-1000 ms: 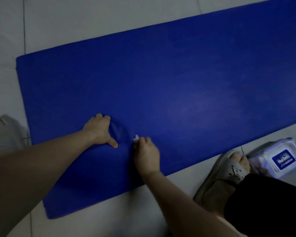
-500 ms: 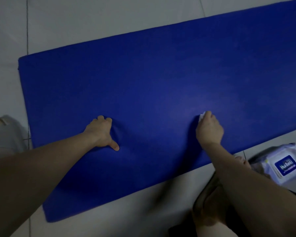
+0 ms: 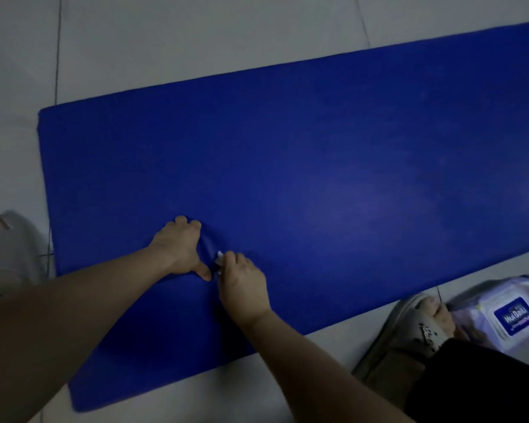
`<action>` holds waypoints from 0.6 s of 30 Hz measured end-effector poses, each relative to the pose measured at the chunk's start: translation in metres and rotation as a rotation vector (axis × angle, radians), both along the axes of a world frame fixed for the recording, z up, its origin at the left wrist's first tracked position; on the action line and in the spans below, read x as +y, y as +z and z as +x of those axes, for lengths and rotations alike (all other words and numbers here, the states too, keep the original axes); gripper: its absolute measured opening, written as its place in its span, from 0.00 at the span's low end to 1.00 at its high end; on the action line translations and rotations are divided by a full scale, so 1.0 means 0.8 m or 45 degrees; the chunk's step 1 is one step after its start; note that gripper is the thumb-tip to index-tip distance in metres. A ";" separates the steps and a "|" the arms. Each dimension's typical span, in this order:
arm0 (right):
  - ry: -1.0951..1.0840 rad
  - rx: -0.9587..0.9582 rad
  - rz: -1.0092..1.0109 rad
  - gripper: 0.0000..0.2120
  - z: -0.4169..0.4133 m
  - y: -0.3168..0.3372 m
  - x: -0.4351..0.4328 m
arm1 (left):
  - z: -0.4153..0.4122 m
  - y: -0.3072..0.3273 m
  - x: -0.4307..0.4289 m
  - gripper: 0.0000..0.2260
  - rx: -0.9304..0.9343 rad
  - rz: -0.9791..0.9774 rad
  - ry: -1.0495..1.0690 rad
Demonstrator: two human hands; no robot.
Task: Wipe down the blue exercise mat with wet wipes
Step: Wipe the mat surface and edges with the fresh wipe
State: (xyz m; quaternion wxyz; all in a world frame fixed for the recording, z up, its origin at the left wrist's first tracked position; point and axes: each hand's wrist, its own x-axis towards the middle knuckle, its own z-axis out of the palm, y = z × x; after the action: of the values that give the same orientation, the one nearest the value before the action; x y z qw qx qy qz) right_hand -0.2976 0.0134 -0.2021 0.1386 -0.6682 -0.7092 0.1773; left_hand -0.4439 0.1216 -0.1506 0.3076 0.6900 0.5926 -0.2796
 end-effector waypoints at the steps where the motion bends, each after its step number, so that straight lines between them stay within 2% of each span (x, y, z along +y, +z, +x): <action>1: 0.094 -0.039 0.023 0.08 0.003 -0.001 0.003 | 0.001 0.000 0.000 0.47 -0.003 0.004 -0.001; 4: 0.173 -0.202 0.150 0.10 0.047 -0.007 0.030 | 0.000 0.000 0.001 0.46 -0.021 -0.005 0.015; 7: -0.029 -0.382 0.243 0.12 0.113 -0.007 0.063 | -0.001 -0.001 0.000 0.45 -0.032 -0.015 0.023; 9: -0.158 -0.438 0.201 0.13 0.164 -0.008 0.078 | -0.002 -0.001 0.000 0.45 -0.040 -0.015 0.026; 14: -0.557 -0.482 0.093 0.16 0.281 -0.003 0.101 | -0.003 -0.002 0.001 0.45 -0.046 -0.013 0.006; 16: -0.682 -0.431 0.064 0.15 0.279 -0.005 0.106 | -0.004 -0.002 0.001 0.44 -0.046 -0.013 -0.006; 18: -0.685 -0.390 0.057 0.15 0.240 -0.005 0.107 | -0.004 -0.002 0.002 0.44 -0.045 -0.013 -0.025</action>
State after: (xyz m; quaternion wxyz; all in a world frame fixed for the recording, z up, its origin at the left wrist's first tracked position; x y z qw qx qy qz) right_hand -0.1057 0.0986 -0.2064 0.0867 -0.8477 -0.5232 0.0160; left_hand -0.4469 0.1232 -0.1526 0.3187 0.6991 0.5789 -0.2732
